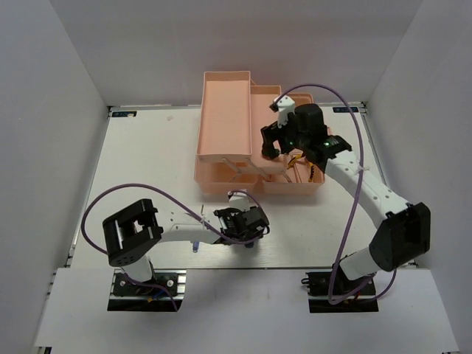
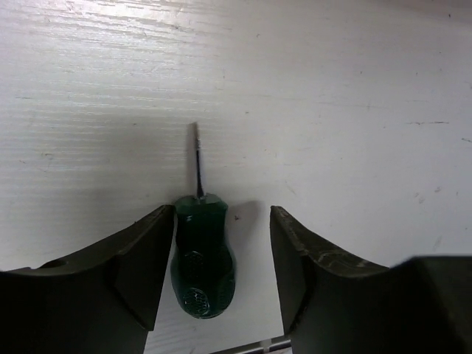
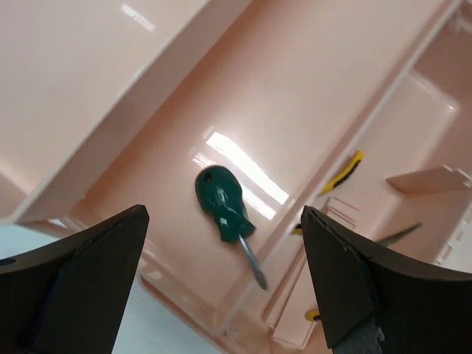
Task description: Sort the tools into containers
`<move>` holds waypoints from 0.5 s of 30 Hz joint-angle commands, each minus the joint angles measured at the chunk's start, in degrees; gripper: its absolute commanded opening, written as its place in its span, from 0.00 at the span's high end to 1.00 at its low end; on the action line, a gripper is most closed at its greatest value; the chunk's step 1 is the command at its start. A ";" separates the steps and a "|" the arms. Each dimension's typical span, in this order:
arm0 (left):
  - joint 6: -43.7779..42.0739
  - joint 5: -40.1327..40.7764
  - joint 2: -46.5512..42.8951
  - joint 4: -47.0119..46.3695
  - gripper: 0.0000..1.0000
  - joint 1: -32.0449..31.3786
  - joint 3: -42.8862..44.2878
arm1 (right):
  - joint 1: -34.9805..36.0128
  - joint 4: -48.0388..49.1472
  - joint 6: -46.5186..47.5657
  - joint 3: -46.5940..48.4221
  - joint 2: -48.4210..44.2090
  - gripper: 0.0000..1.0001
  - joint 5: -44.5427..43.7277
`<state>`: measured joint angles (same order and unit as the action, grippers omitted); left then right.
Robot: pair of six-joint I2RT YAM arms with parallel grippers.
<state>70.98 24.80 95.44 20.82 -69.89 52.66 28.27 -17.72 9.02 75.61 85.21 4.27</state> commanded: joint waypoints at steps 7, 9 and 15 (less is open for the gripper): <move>2.23 1.39 1.42 5.28 0.67 -1.83 2.53 | -6.99 4.10 -7.78 -7.32 -13.39 0.10 -3.19; 2.23 1.92 1.42 6.42 0.76 -2.36 3.05 | -8.14 3.31 -8.40 -8.81 -14.28 0.10 -7.23; -0.66 2.54 2.65 10.19 0.93 -4.55 5.95 | -12.71 2.25 -10.33 -13.47 -18.23 0.10 -4.81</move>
<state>71.83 26.22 97.80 26.87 -73.19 56.40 17.26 -16.14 1.41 63.86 69.04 -0.08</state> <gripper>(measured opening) 0.402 0.904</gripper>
